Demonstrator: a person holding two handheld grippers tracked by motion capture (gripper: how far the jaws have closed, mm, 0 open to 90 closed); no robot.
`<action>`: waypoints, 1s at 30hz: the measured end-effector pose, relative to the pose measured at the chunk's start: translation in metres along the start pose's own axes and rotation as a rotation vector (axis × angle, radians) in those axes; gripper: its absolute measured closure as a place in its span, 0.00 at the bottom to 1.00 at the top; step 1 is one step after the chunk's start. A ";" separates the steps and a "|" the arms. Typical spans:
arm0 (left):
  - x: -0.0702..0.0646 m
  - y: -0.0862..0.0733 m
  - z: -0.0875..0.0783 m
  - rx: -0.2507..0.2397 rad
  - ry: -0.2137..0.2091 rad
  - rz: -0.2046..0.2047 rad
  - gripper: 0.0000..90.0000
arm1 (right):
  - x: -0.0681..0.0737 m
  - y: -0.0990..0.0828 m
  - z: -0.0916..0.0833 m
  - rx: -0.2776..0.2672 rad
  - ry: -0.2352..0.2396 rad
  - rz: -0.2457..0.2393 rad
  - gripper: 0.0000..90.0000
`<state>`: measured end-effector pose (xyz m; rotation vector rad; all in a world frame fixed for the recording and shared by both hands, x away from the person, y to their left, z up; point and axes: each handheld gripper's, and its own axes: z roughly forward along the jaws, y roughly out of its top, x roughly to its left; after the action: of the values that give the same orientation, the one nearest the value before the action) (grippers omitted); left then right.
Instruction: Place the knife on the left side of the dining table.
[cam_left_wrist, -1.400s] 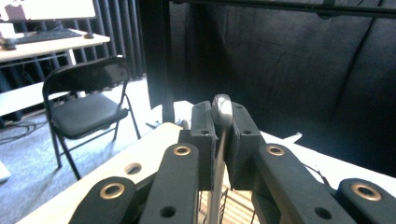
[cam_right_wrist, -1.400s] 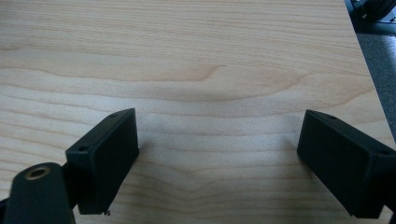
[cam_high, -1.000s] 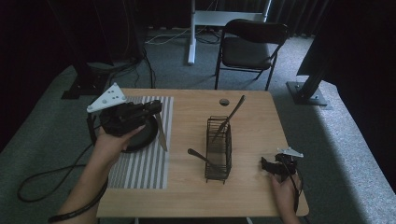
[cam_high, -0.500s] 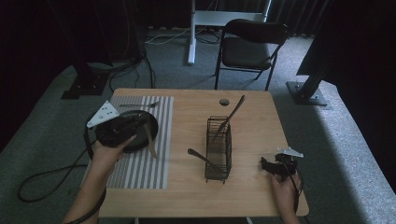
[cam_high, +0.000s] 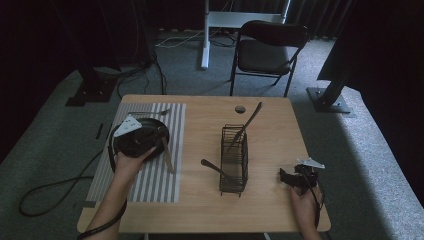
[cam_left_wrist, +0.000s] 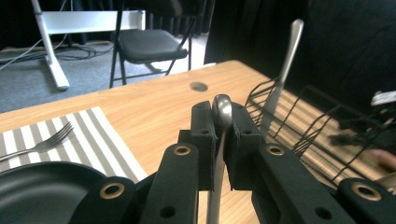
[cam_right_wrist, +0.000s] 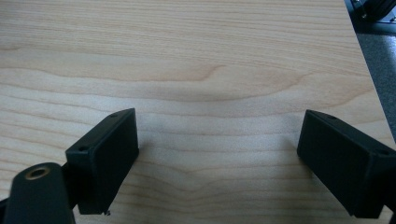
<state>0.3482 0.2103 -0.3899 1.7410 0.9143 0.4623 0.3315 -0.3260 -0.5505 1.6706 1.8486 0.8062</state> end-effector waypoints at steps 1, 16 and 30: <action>0.000 0.000 0.000 0.000 0.000 0.000 0.93 | 0.000 0.000 0.000 0.000 0.000 0.000 0.13; 0.001 -0.005 -0.011 0.003 0.032 -0.045 0.92 | 0.000 0.000 0.000 0.000 0.000 -0.001 0.13; 0.015 -0.023 -0.058 0.100 0.163 -0.067 0.86 | 0.000 0.000 0.000 0.000 0.000 -0.002 0.13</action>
<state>0.3096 0.2612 -0.3922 1.7765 1.1249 0.5283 0.3315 -0.3261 -0.5505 1.6687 1.8500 0.8047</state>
